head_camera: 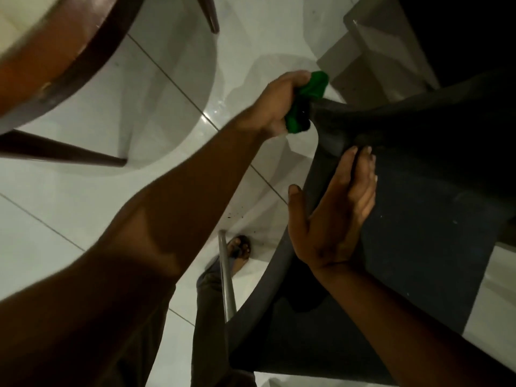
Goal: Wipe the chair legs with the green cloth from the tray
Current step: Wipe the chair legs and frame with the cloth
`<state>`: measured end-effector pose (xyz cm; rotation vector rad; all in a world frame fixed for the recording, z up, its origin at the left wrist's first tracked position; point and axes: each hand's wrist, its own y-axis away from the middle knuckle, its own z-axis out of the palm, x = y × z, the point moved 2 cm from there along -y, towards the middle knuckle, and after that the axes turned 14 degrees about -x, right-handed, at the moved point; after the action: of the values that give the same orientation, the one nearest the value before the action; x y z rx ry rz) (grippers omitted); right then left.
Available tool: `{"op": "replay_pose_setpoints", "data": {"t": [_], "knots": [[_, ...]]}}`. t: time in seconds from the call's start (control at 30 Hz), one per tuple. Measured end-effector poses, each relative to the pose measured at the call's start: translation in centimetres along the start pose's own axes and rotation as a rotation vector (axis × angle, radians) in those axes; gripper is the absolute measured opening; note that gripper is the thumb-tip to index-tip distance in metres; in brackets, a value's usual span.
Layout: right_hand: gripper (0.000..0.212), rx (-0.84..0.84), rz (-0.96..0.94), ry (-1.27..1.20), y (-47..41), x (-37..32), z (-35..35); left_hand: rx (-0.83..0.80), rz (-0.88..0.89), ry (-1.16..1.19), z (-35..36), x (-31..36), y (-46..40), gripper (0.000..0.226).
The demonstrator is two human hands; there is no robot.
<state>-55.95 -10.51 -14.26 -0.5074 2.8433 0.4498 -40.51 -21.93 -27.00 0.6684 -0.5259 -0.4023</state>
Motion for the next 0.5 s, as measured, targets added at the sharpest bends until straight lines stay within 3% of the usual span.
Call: {"op": "replay_pose_setpoints", "data": {"t": [0.1,0.23,0.37,0.5], "knots": [[0.091,-0.009,0.005,0.025,0.0,0.1,0.0,-0.039,0.051,-0.009,0.4,0.2,0.1,0.042],[0.092,-0.001,0.016,0.02,0.2,0.1,0.1,0.138,-0.042,-0.138,0.3,0.3,-1.7,0.071],[0.093,0.0,0.044,0.042,-0.1,-0.8,0.1,0.238,-0.119,-0.07,-1.2,0.6,-2.6,0.042],[0.095,-0.01,0.071,0.073,-0.6,-0.4,0.5,0.233,-0.059,0.159,0.4,-0.1,-1.1,0.041]]}}
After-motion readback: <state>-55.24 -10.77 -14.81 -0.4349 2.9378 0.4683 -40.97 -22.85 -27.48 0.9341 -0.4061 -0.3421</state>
